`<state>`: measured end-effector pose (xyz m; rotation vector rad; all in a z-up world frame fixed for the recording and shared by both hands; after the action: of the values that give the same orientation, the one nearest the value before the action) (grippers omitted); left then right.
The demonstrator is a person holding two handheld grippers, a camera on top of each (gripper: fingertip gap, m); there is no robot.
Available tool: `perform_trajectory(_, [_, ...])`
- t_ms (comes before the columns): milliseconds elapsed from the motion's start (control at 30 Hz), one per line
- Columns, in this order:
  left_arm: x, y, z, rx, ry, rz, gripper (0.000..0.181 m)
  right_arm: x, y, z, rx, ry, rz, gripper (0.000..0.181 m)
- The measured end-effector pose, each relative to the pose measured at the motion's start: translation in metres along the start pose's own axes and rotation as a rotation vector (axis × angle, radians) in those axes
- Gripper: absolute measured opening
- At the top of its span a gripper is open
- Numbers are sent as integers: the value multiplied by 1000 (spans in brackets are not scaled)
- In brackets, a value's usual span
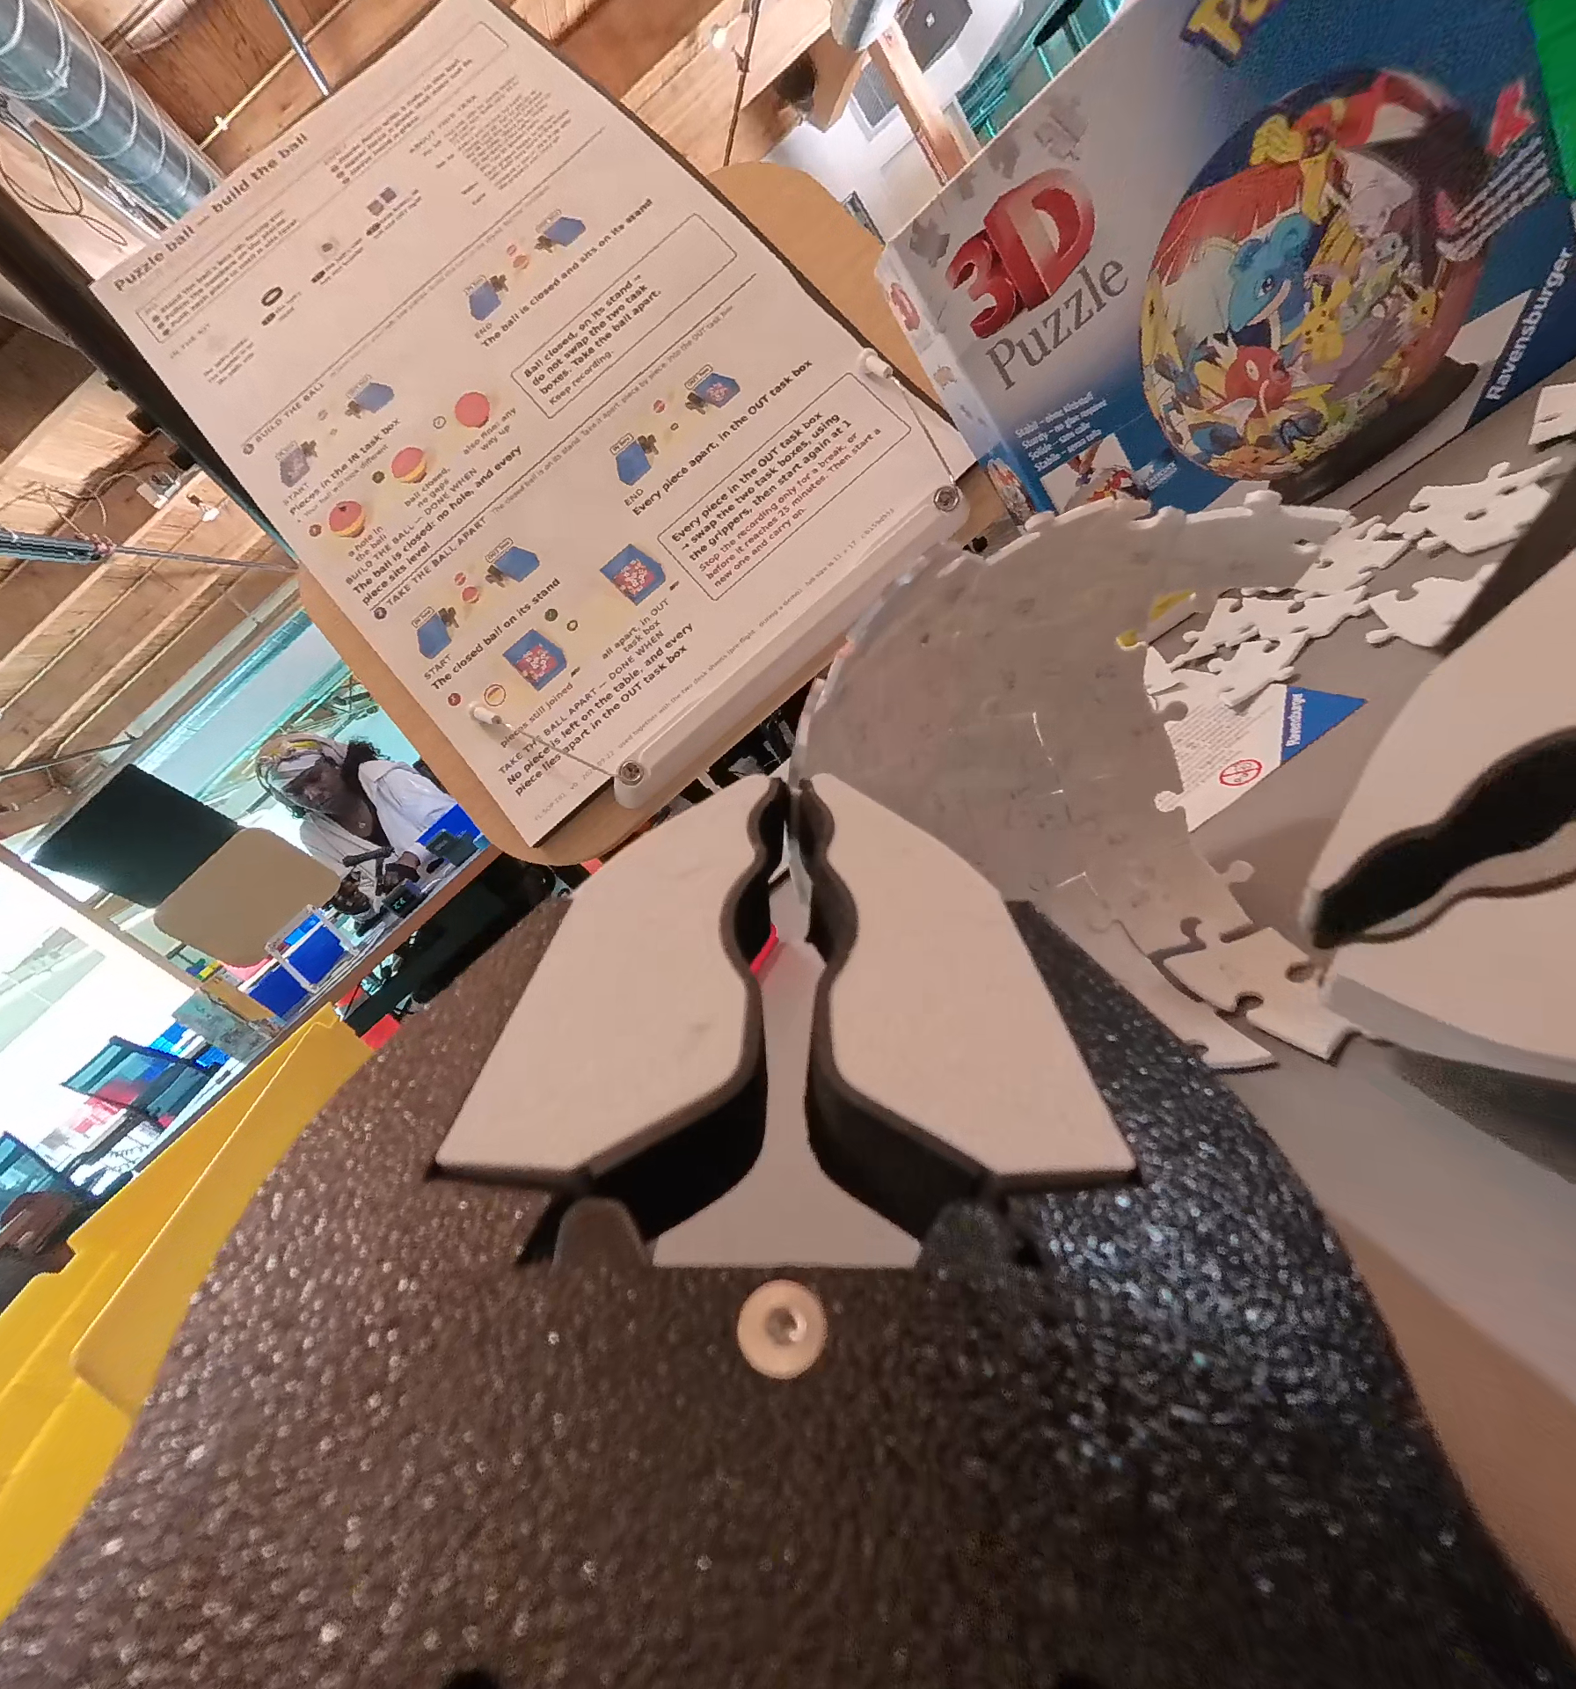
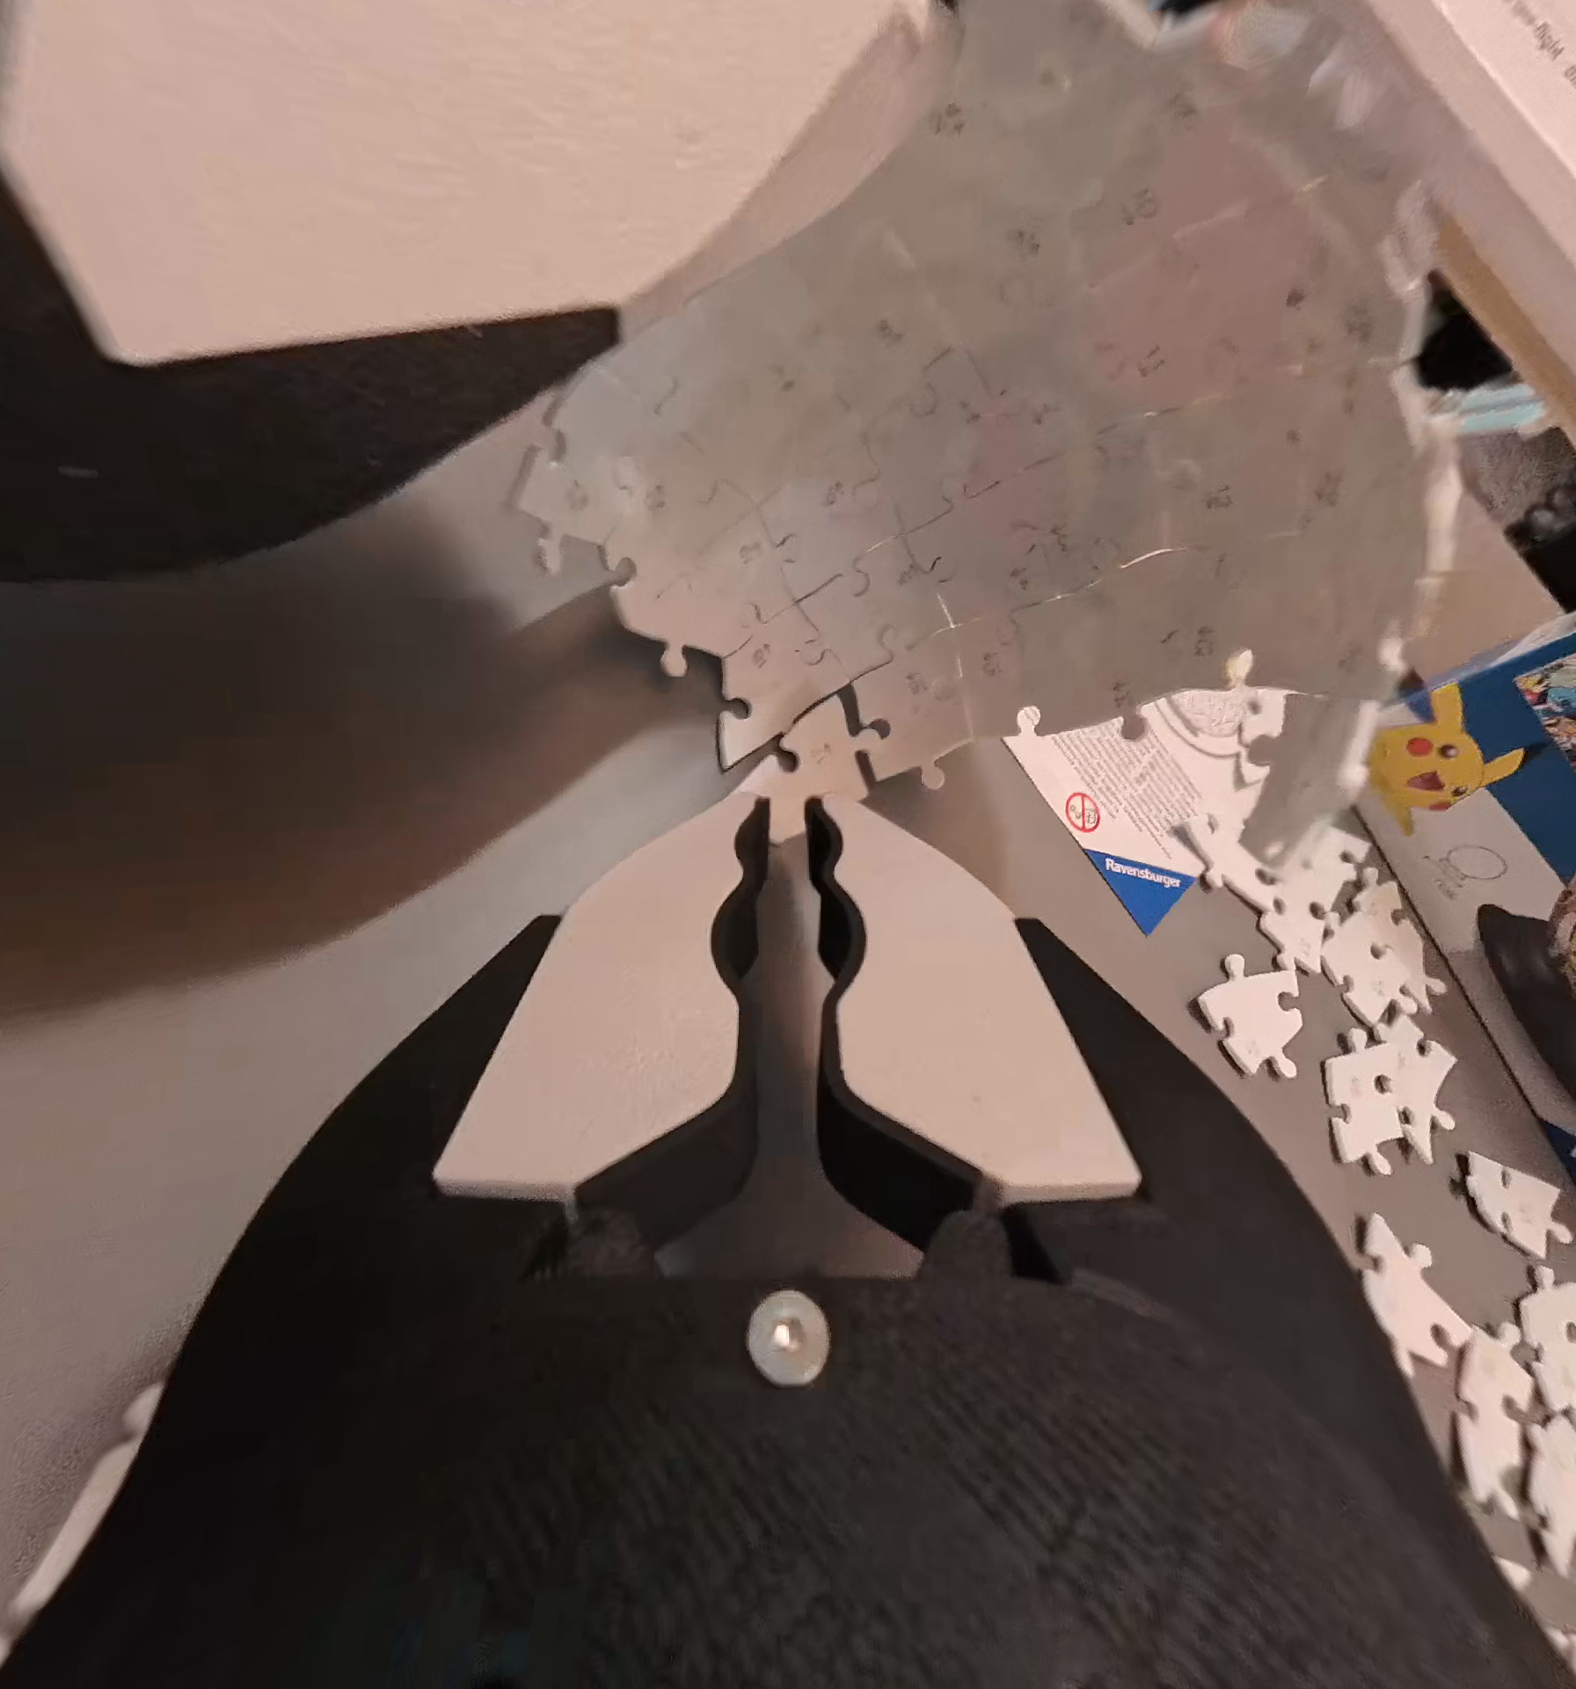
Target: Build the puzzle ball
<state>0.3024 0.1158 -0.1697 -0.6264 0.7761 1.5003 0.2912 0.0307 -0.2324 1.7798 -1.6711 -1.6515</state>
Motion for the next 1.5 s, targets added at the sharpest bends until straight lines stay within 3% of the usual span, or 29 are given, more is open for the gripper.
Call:
perform_trajectory(133, [1, -1, 1, 1, 7, 3, 2, -3, 8, 0, -88, -19, -26, 16])
perform_trajectory(267, [1, -1, 1, 2, 7, 0, 2, -4, 10, -5, -79, 179, -28, 16])
perform_trajectory(367, [2, -1, 2, 5, 15, 4, 2, -3, 9, 4, -153, 358, -51, 21])
perform_trajectory(533, [1, -1, 1, 5, 11, -1, 2, 1, 7, -7, -110, 522, -7, 34])
perform_trajectory(867, [-3, 1, -2, -3, -24, -29, 2, 6, -5, -8, -76, 655, -19, 30])
perform_trajectory(1167, [-5, 3, -4, -12, -49, -41, 2, 6, -8, -13, -16, 688, -46, 30])
perform_trajectory(1500, [-6, 3, -6, -20, -65, -42, 2, 2, -13, -20, 60, 545, -122, 34])
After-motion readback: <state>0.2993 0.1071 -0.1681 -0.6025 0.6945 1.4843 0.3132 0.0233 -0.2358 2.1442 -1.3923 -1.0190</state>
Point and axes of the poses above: each gripper's, where its closed fingertips meet, y back along the fingers, x out of its underside, z = x × y across the jaws, the point moved 4 cm from there along y, back along the fingers, and after that the axes turned 14 degrees about z, right-handed, at the moved point
